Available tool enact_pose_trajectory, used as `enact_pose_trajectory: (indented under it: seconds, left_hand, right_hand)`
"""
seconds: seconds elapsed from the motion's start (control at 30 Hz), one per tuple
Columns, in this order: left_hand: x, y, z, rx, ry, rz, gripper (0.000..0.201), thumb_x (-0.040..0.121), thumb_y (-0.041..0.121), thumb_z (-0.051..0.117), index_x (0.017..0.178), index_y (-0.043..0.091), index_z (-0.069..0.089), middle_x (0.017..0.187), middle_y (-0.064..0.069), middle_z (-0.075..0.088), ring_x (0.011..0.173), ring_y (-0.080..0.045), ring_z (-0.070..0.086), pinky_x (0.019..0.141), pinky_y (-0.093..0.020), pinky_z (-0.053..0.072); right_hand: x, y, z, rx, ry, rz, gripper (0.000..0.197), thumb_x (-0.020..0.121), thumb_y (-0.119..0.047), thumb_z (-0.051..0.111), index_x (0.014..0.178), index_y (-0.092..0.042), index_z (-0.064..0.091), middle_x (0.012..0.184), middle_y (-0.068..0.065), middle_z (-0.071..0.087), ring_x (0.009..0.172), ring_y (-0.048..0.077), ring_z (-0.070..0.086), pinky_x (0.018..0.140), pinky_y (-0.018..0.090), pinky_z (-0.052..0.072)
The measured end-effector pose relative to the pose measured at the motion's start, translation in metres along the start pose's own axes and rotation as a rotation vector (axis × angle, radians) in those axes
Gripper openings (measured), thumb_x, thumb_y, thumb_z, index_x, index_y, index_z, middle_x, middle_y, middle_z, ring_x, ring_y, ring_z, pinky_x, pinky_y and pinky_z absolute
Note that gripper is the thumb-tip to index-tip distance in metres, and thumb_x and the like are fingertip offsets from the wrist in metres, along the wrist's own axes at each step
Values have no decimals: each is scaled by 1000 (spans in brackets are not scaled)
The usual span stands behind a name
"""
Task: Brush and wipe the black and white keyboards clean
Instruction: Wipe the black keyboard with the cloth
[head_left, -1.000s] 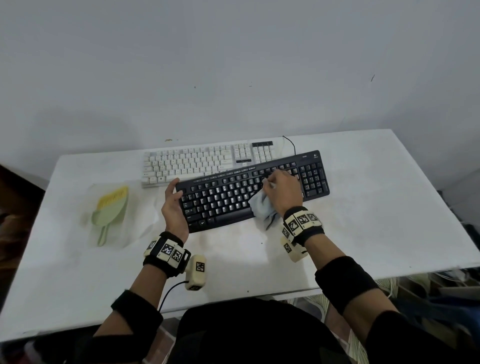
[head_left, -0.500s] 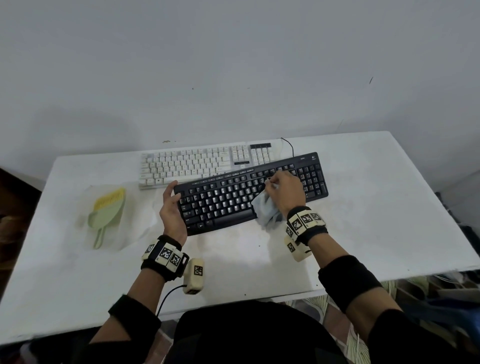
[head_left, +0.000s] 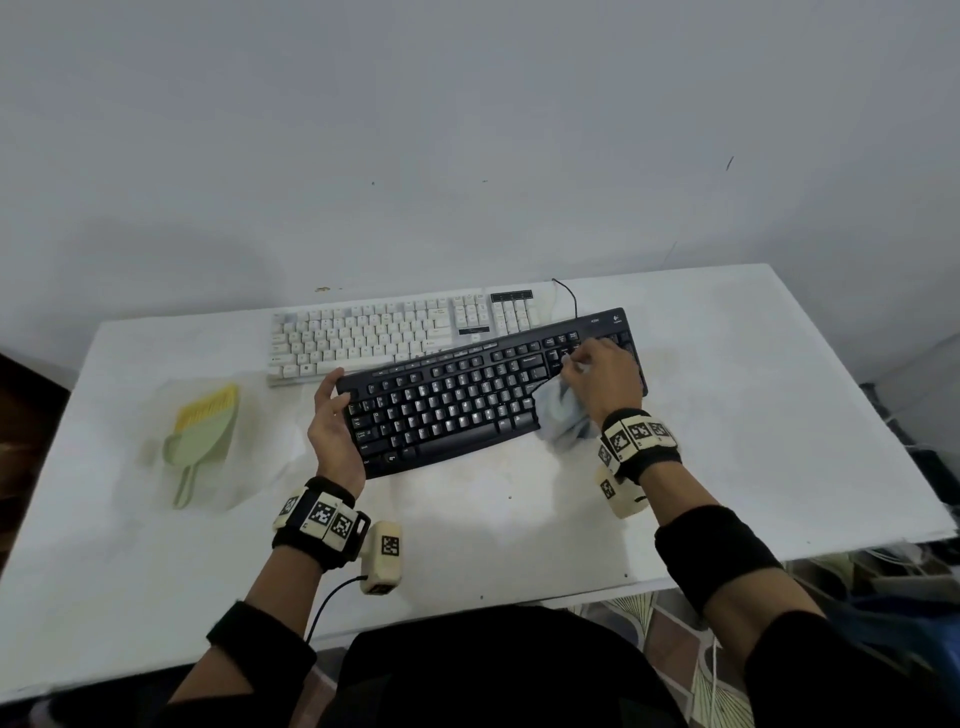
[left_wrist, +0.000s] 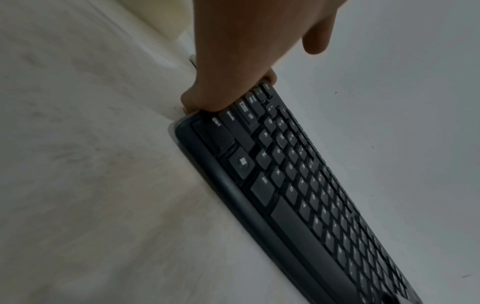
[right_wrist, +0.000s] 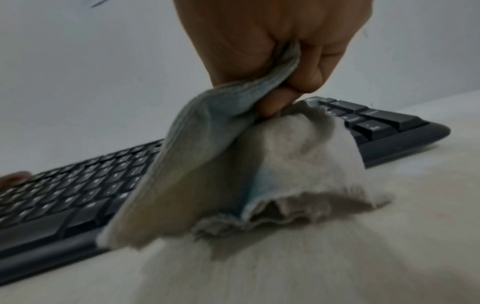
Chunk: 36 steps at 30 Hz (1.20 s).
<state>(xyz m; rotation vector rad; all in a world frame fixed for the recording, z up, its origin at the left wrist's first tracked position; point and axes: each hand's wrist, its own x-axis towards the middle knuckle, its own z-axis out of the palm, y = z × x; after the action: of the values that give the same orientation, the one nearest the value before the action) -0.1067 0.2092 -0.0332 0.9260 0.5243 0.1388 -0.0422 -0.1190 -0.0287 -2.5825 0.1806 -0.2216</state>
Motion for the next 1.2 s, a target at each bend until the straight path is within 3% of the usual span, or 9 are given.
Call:
enact_pose_trajectory:
  seconds: [0.17,0.33,0.4,0.6,0.77,0.83,1.03,1.2]
  left_hand:
    - [-2,1,3,-2,1,10,37,96,11,45,127,22,59,96,4,68,80,-10,70,73,-30,54]
    - [-2,0,2,-14,-5,8,38,95,11,45,128,22,58,98,3,69,82,-13,70,75,-33,54]
    - [0,0,0,-24,-4,-4,38,94,11,47,127,24,60,98,3,70,85,-16,68,78,-35,53]
    - [2,-1,-1,-21,-12,-6,38,92,13,49,124,26,62,99,3,70,89,-18,67,81,-37,53]
    - [2,-2,-2,1,-21,13,38,93,13,48,126,25,61,106,1,67,92,-17,67,82,-37,53]
    - [2,-3,-3,1,-20,12,38,93,13,48,126,25,61,106,0,66,92,-17,66,81,-37,52]
    - [2,-2,-3,8,-17,10,37,93,13,47,126,25,60,97,4,71,88,-16,68,81,-37,52]
    - [2,-3,-6,54,-16,12,43,87,18,53,129,27,62,106,1,69,98,-20,65,87,-41,51]
  right_hand:
    - [7,0,-7,26,89,163,15,94,-24,66,91,-10,68,98,4,65,88,20,56,75,29,41]
    - [-2,-10,6,54,-43,-66,12,94,-26,67,88,-15,65,92,-2,64,82,14,61,76,33,55]
    - [-2,-9,6,34,-43,-79,13,94,-26,66,87,-15,64,93,-2,63,82,15,60,75,34,55]
    - [15,8,-13,17,58,196,16,94,-29,64,90,-14,67,98,5,67,89,25,61,72,32,46]
    - [5,-12,-6,81,-45,-33,15,94,-27,67,87,-14,67,86,-5,65,80,11,60,71,24,47]
    - [2,-12,-2,58,-70,-85,15,93,-24,68,83,-14,65,86,-5,64,80,11,59,73,27,50]
    - [17,17,-14,27,41,126,16,94,-29,66,87,-14,66,96,3,67,87,22,62,74,33,50]
    - [32,23,-30,55,60,126,19,93,-32,67,89,-14,70,90,0,69,84,18,61,73,27,44]
